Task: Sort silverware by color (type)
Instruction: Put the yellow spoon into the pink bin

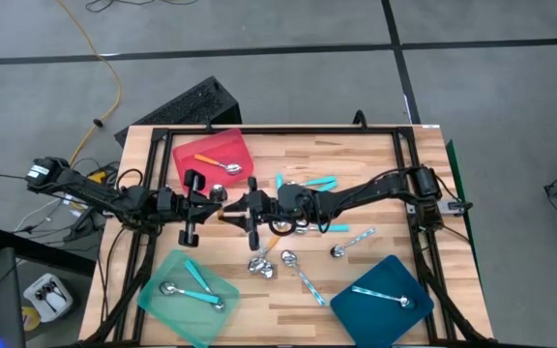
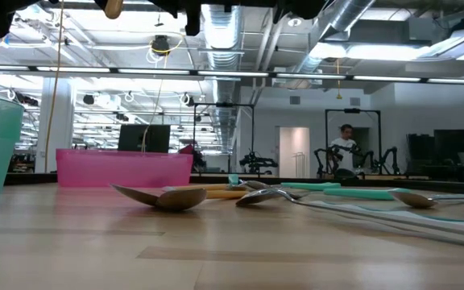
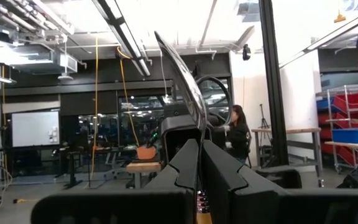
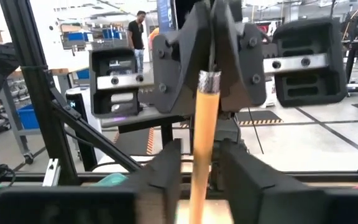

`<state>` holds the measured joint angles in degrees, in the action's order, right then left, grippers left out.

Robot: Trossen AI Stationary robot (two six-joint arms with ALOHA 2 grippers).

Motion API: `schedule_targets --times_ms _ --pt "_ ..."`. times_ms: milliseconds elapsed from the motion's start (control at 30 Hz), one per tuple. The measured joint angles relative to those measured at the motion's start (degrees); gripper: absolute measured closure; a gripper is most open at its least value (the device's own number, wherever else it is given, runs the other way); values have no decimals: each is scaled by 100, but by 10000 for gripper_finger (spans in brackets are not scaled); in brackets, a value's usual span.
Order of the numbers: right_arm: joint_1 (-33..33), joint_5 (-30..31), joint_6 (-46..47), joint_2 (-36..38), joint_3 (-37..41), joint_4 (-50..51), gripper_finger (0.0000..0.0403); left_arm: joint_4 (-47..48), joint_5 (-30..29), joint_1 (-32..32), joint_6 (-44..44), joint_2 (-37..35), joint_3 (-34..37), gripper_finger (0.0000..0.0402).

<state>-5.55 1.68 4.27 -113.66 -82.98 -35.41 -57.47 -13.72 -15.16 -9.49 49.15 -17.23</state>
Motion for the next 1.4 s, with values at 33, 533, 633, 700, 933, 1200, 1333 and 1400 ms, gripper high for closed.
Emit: schedule_targets --times_ms 33,533,633,700,933,1200,1333,1400 --pt "4 4 34 4 0 -1 243 -7 0 0 -19 0 0 402" --pt "87 -27 84 4 0 -25 258 -63 -36 7 -64 -1 0 402" --pt "94 -27 86 4 0 -56 265 -79 -11 73 -78 -1 0 402" --pt "99 -26 84 4 0 -59 267 -78 -7 111 -57 0 0 402" --pt "146 -34 160 4 0 -63 260 -86 -8 118 -49 0 0 402" --pt "191 -53 173 2 0 -124 268 -101 -28 118 -71 -2 0 402" --pt "195 -53 175 2 0 -90 264 -86 -28 118 -77 0 0 402" --pt "195 -51 175 2 0 -80 253 -84 -26 118 -75 0 0 402"
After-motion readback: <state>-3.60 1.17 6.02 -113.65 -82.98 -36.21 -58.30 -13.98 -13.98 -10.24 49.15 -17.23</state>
